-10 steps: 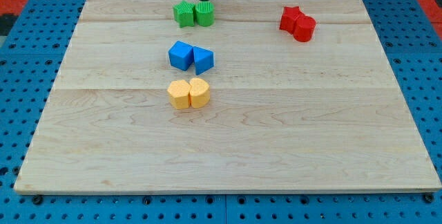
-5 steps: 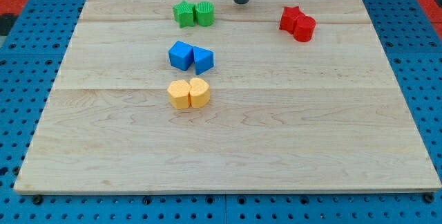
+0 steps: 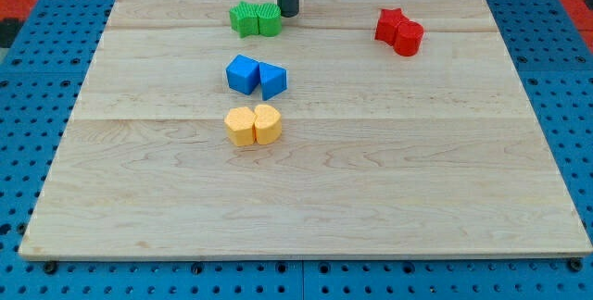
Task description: Move the green blocks diagonally top left to the yellow blocks
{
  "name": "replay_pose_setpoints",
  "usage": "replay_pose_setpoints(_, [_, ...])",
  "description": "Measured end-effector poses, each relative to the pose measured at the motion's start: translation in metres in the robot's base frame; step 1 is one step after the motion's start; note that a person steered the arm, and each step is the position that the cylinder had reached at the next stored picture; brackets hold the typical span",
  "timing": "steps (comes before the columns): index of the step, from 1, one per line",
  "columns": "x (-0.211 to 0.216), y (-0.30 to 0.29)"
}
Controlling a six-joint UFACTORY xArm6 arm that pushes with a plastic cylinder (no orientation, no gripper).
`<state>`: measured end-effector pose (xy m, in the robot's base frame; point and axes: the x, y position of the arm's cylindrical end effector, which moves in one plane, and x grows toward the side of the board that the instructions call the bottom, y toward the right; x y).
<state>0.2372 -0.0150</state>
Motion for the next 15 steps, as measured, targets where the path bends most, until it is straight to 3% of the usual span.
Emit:
replay_pose_setpoints(3, [0.000, -0.023])
replay_pose_setpoints(5, [0.000, -0.109])
replay_pose_setpoints(7, [0.048, -0.127])
replay_pose_setpoints(8, [0.062, -0.106])
replay_pose_setpoints(10, [0.077, -0.200])
replay_pose_setpoints(12, [0.055, -0.132])
replay_pose_setpoints(13, [0.068, -0.085])
replay_pose_setpoints(15, [0.082, -0.059])
